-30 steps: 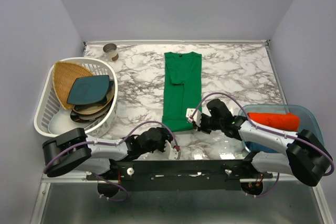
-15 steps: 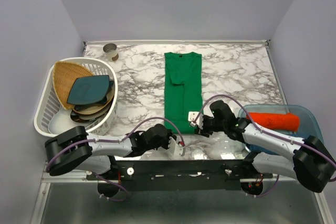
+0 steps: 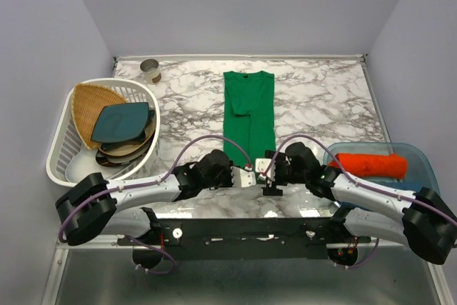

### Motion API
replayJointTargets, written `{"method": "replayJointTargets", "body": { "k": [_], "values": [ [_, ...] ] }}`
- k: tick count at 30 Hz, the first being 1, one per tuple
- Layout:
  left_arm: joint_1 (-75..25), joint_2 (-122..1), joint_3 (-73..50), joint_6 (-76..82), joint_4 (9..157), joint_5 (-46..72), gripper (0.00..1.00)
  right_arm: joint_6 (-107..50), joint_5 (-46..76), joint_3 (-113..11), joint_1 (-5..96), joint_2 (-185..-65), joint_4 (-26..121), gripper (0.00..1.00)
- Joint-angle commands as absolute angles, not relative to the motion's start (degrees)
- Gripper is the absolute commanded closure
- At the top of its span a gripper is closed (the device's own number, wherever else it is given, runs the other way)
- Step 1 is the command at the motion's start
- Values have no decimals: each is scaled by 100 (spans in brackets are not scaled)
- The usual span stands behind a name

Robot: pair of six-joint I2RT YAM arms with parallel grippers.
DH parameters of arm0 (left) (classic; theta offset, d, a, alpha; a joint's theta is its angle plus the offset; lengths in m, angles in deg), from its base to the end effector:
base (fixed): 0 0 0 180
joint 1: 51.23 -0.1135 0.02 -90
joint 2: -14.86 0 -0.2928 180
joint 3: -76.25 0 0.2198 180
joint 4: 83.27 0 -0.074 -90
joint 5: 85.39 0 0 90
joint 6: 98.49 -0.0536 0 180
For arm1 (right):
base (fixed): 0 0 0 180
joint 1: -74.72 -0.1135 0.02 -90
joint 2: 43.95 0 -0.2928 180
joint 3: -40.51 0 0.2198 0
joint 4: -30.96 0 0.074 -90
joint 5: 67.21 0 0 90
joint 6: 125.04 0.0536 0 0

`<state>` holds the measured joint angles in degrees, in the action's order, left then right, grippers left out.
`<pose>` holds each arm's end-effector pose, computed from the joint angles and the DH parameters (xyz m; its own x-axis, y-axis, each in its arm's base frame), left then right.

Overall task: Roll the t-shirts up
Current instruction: Roll the T-shirt to the center of the board.

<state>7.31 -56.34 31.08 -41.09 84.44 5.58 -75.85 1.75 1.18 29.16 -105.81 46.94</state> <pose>0.1157 -0.1909 0.2151 0.1906 0.7206 -0.6666 0.8987 0.1451 0.4139 0.1137 0.1434 0.2102 0.2341 -0.6325 -0.7384 -0.9382 0.0522 -0.3422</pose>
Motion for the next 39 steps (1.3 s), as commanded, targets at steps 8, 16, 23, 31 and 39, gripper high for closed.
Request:
{"method": "replayJointTargets", "body": {
  "k": [8,16,23,31,39],
  "values": [
    [54,-5405,2613,-2449,8106,1577,100,-7766,961,409,2392,-10811,4179,1],
    [-43,-5168,2841,-2852,8097,1875,66,-7083,1119,182,2375,-10258,4442,1],
    [-43,-4781,3149,-3916,7790,2078,62,-7212,681,146,2383,-10186,4847,1],
    [264,-3955,3807,-5013,7814,1965,46,-7090,1488,67,2357,-10267,4829,1],
    [353,-4875,3835,-5682,8062,1754,47,-6238,1620,-275,2357,-9897,5540,0]
  ]
}}
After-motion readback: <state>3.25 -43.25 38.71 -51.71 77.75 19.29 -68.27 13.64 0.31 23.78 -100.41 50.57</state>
